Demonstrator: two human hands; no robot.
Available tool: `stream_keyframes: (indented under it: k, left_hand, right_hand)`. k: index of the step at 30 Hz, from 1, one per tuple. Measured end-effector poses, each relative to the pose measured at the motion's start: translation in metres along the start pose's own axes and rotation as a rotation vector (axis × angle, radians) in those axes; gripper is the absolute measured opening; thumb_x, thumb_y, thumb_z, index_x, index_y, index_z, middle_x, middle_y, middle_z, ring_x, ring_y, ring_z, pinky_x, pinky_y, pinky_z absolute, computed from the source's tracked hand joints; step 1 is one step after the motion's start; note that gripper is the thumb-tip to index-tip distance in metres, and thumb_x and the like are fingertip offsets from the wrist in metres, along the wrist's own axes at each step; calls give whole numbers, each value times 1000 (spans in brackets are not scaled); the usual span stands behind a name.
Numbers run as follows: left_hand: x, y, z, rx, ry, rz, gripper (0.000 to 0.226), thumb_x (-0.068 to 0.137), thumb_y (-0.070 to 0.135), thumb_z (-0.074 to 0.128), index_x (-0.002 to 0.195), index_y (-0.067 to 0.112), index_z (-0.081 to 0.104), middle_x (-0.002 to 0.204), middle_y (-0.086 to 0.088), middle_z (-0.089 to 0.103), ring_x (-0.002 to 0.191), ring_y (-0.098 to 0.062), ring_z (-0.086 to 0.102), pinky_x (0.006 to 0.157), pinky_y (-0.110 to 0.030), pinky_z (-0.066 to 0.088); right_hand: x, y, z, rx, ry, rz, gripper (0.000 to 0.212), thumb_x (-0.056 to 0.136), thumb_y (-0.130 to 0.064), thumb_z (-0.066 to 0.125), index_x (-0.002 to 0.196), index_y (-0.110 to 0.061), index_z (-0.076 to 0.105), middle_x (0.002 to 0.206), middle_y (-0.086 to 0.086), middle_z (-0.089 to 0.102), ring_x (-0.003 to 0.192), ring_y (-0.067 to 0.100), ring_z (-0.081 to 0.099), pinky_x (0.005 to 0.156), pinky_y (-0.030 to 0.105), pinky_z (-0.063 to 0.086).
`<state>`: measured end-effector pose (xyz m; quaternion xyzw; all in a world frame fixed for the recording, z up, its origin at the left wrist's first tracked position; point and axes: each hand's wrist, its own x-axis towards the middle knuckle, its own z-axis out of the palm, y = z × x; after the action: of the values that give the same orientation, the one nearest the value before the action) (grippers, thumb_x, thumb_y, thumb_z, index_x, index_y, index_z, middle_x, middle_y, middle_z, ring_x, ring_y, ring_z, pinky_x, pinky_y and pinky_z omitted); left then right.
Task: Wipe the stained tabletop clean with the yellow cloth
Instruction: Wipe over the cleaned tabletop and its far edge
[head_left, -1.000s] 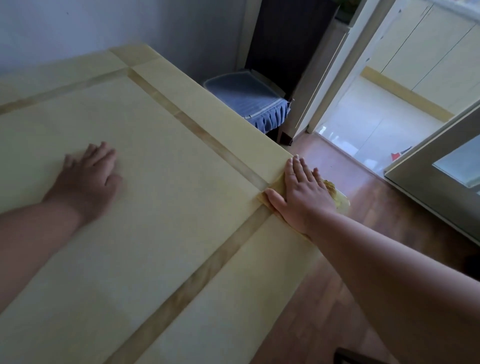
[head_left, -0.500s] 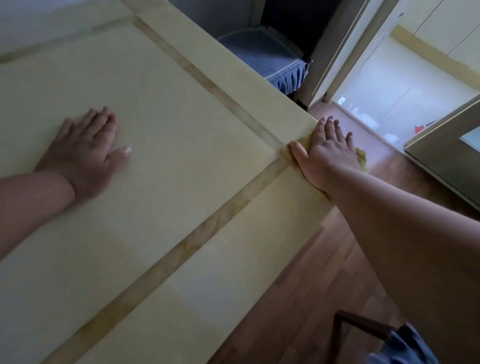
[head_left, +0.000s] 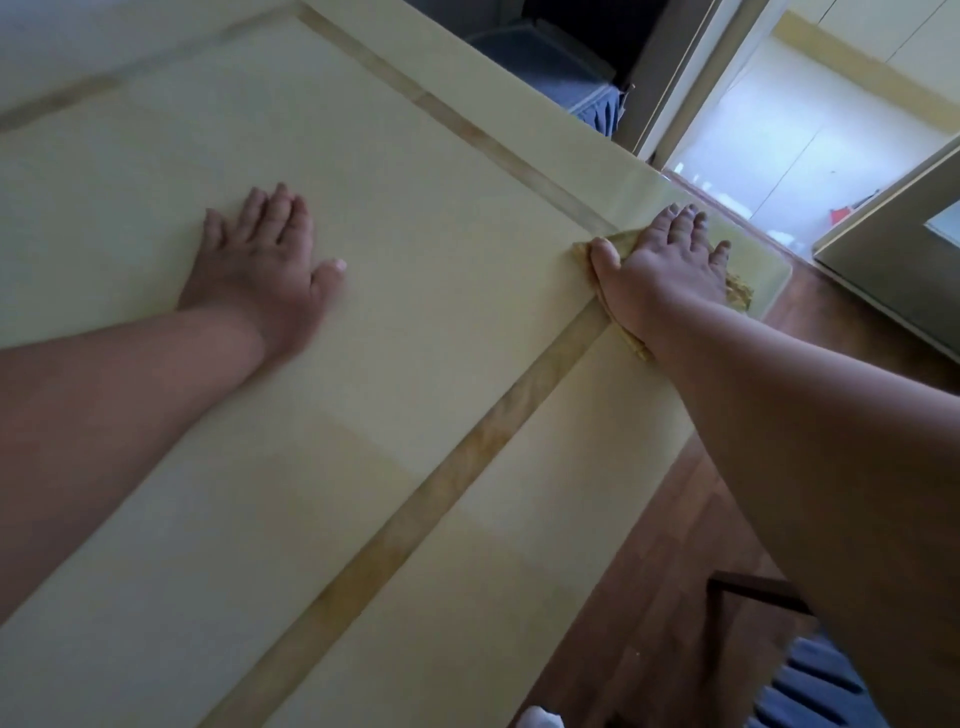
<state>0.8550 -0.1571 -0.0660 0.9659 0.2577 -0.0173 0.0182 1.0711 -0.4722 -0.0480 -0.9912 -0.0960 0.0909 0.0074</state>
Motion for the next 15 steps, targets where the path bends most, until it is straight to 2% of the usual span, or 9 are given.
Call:
stream_keyframes:
  k: [8, 12, 15]
  left_hand:
    - [1, -3, -5, -59, -25, 20, 83, 102, 58, 24, 166, 7, 12, 177, -11, 5, 163, -29, 2, 129, -60, 1]
    - [-1, -12, -16, -292, -39, 64, 76, 103, 51, 33, 165, 9, 22, 176, -10, 13, 163, -27, 6, 129, -56, -2]
    - [-16, -27, -28, -496, -59, 103, 85, 92, 52, 34, 162, 4, 28, 175, -16, 15, 163, -28, 5, 130, -52, -2]
  right_hand:
    - [-89, -61, 18, 8, 10, 30, 103, 104, -79, 18, 175, -9, -7, 186, 11, -11, 171, 26, -14, 137, 50, -9]
    - [-144, -90, 27, 10, 3, 4, 103, 103, -79, 20, 176, -10, -7, 186, 11, -11, 171, 26, -15, 136, 51, -10]
    - [-186, -103, 33, 6, -20, -69, 104, 103, -80, 17, 175, -10, -10, 185, 9, -15, 170, 24, -19, 137, 50, -10]
